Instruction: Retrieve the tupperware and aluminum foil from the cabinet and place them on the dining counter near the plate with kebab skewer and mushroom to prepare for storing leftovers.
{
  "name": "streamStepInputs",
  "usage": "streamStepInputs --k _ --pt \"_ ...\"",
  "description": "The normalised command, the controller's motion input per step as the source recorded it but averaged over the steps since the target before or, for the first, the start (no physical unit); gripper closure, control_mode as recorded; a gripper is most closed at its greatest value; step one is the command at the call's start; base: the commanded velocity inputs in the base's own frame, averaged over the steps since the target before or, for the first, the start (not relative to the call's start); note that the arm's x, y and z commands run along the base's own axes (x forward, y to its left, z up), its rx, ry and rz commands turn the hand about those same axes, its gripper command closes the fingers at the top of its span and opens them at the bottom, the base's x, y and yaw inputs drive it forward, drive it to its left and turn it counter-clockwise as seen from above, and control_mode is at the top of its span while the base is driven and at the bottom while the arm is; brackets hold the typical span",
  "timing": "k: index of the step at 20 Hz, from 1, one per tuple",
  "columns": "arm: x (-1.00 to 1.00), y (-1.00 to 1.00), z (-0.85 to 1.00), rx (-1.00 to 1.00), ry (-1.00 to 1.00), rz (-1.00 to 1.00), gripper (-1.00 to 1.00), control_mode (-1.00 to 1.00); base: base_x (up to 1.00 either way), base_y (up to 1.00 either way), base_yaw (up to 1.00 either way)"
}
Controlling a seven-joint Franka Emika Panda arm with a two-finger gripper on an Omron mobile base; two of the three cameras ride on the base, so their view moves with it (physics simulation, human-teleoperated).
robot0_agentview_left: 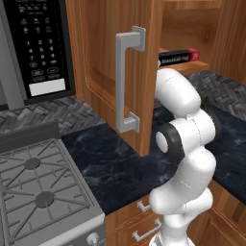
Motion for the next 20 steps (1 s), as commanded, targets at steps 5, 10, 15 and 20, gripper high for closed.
streamStepInputs --k 5,10,15,20 --pt "0.01 -0.28 -0.28 0.00 0.16 0.00 1.00 -1.00 0.00 0.00 0.00" --pt "-0.97 -0.12 -0.15 0.00 -0.05 0.00 1.00 -1.00 0.00 0.00 0.00" --pt "-1.00 -0.41 -0.19 0.00 -0.14 0.00 1.00 -1.00 0.00 0.00 0.00" --pt "-1.00 -0.80 -0.14 0.01 -0.12 0.09 1.00 -1.00 0.00 0.00 0.00"
